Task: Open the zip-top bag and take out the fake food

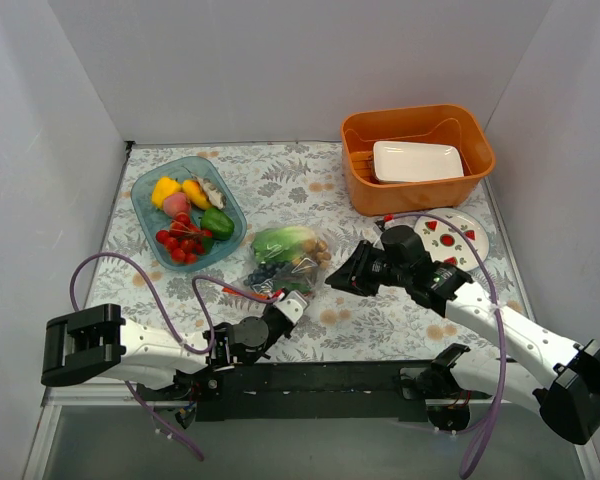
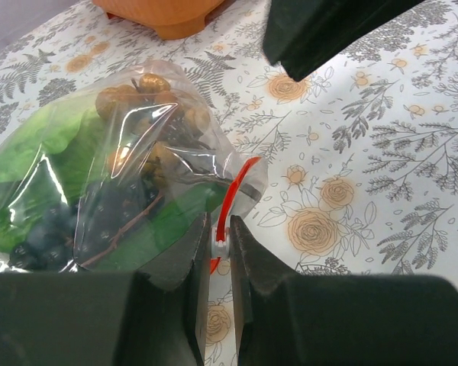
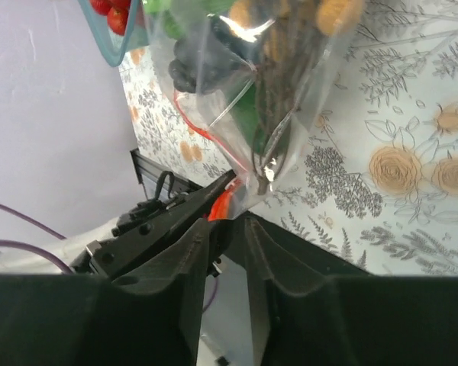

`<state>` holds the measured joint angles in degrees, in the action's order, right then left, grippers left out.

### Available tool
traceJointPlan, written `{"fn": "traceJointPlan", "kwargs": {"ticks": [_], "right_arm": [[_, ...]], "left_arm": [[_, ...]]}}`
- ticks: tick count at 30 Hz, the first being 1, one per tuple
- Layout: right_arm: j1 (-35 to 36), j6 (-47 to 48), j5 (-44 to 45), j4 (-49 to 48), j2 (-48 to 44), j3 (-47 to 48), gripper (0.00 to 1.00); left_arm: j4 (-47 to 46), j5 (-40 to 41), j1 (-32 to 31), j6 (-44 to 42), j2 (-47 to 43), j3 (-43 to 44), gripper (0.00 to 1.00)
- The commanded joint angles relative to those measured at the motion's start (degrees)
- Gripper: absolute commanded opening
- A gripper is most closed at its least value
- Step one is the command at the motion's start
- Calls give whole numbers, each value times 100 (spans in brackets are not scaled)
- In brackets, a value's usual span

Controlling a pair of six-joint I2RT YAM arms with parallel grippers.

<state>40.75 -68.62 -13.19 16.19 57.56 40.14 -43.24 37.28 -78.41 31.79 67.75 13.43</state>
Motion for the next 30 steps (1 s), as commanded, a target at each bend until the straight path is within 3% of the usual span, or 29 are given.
{"fn": "traceJointPlan", "kwargs": {"ticks": [1,4,8,11,24,30], "right_arm": [[222,1207,27,-801,-96,37,39],[292,2033,44,-740,79,292,43],[468,2379,114,-582,229,477,46],[907,2520,641,-117,422,863,47],[2111,2433,2495,1097,871,1295,48],[2226,2257,2523,992,915,1189,48]], "left_arm": [[-35,-413,-34,-24,-139,-34,0],[132,-589,-34,-41,-270,2,0],[272,-774,-34,-112,-332,54,0],[317,-818,-34,-147,-306,89,0],[325,-889,-25,-208,-297,125,0],[299,-941,-34,-261,-253,186,0]]}}
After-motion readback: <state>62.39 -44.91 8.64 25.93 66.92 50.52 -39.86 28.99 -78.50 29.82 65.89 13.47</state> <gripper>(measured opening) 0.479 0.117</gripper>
